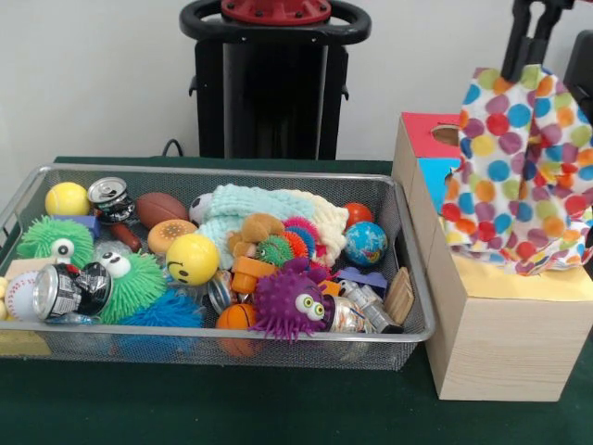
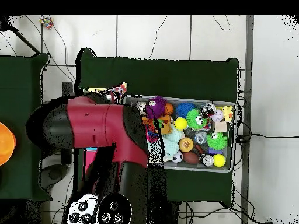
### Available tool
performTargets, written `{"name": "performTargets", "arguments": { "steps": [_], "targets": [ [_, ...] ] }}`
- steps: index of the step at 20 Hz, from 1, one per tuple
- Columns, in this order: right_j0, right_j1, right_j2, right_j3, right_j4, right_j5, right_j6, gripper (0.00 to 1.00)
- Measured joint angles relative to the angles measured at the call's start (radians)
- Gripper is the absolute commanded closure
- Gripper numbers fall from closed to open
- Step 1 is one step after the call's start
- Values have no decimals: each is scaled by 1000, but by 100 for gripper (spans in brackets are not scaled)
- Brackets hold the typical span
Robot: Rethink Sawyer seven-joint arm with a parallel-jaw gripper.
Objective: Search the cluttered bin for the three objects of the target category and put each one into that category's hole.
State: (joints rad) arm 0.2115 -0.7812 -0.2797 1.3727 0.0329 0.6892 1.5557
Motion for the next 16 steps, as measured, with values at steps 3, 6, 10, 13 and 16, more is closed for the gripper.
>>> {"name": "performTargets", "arguments": {
  "steps": [3, 6, 10, 13, 16],
  "targets": [
    [2, 1, 2, 10, 32, 0, 27, 100],
    [-5, 5, 2, 21, 50, 0, 32, 100],
    [-12, 16, 2, 28, 51, 0, 32, 100],
    [-22, 33, 3, 29, 51, 0, 32, 100],
    [-32, 47, 2, 29, 50, 0, 32, 100]
  ]
}}
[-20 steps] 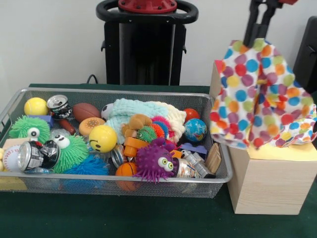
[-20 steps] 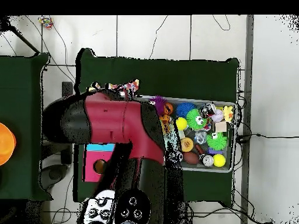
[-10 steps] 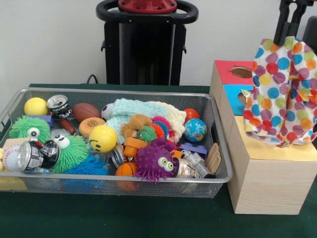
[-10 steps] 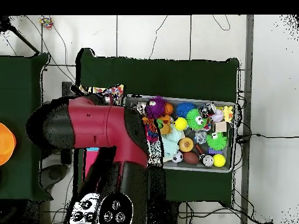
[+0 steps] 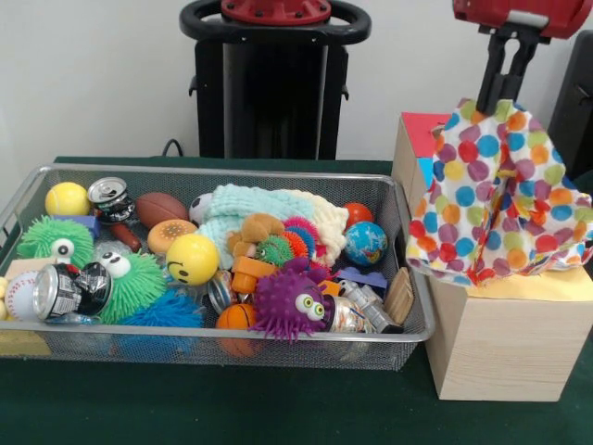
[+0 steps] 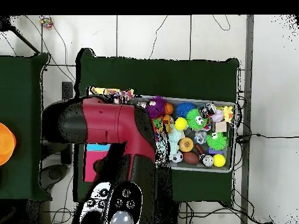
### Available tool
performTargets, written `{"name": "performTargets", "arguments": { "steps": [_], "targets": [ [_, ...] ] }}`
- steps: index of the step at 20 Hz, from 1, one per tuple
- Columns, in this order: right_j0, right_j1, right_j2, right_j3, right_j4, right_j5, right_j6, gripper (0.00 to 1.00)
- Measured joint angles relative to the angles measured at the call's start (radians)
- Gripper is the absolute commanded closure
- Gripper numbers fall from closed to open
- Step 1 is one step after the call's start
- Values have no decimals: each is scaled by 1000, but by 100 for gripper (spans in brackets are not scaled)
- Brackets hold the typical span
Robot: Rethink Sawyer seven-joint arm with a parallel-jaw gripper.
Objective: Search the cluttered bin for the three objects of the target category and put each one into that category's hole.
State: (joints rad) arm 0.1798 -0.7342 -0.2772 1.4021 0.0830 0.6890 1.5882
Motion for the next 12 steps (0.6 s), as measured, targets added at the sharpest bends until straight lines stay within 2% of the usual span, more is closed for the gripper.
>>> {"name": "performTargets", "arguments": {
  "steps": [5, 12],
  "targets": [
    [1, 28, -16, 0, -5, 0, 0, 100],
    [50, 83, -75, -1, -29, -1, 2, 100]
  ]
}}
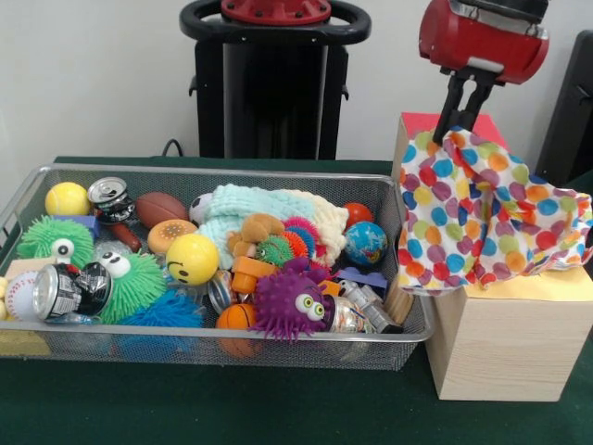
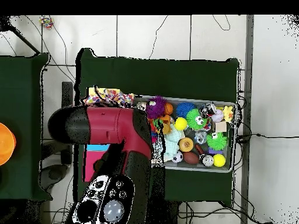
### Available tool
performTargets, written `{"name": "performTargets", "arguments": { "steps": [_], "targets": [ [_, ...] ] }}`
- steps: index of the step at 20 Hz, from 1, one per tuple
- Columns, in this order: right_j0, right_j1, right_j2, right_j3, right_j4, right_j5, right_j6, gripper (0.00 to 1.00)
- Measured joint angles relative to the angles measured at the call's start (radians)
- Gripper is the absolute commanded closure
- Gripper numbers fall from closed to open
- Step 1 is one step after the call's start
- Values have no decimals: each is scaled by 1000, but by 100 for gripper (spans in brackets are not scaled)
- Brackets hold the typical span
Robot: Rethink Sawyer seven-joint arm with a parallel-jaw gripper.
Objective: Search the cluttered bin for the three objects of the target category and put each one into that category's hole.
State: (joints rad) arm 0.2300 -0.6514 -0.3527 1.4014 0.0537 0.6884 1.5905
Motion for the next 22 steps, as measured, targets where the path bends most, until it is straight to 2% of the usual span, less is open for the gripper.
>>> {"name": "performTargets", "arguments": {
  "steps": [8, 13, 22],
  "targets": [
    [72, 52, -67, -5, 0, -10, 6, 100],
    [150, 105, -137, -14, 0, -18, 44, 100],
    [236, 172, -171, -34, 1, -18, 109, 100]
  ]
}}
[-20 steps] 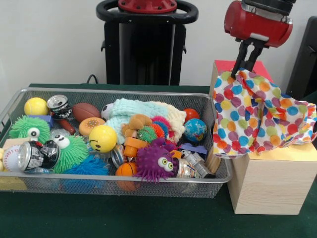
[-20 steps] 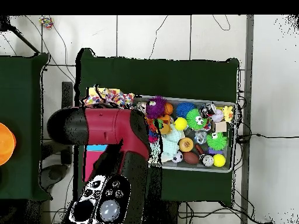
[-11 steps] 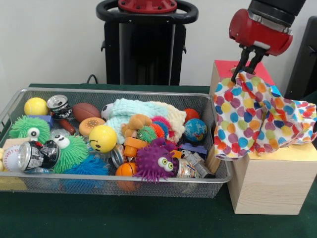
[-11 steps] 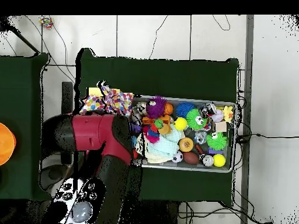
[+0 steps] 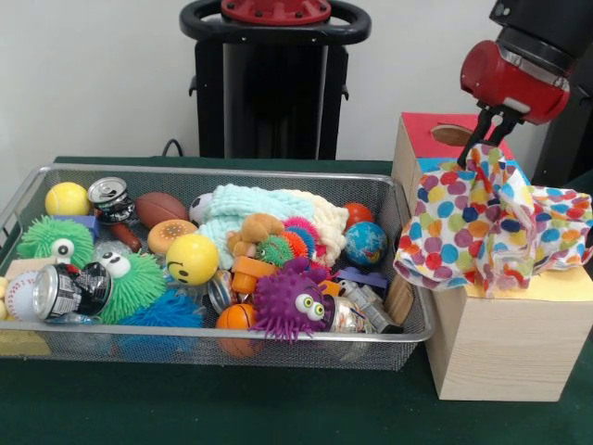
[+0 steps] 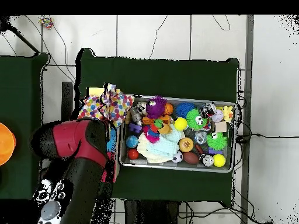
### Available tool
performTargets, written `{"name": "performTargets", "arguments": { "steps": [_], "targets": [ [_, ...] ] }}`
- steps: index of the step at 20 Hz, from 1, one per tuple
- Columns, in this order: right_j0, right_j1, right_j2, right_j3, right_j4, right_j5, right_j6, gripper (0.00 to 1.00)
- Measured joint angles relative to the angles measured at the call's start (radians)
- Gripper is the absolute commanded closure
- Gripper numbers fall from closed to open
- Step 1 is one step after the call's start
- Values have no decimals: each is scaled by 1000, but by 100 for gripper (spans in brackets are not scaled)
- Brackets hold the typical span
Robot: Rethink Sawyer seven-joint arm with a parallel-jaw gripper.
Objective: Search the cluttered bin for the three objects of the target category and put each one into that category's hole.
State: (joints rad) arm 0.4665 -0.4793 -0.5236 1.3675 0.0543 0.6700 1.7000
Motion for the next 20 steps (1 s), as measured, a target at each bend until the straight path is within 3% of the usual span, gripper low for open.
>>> {"name": "performTargets", "arguments": {
  "steps": [11, 20],
  "targets": [
    [-3, 12, 10, -10, 19, 0, 11, 100],
    [-83, 16, 80, -48, 29, 0, 11, 100]
  ]
}}
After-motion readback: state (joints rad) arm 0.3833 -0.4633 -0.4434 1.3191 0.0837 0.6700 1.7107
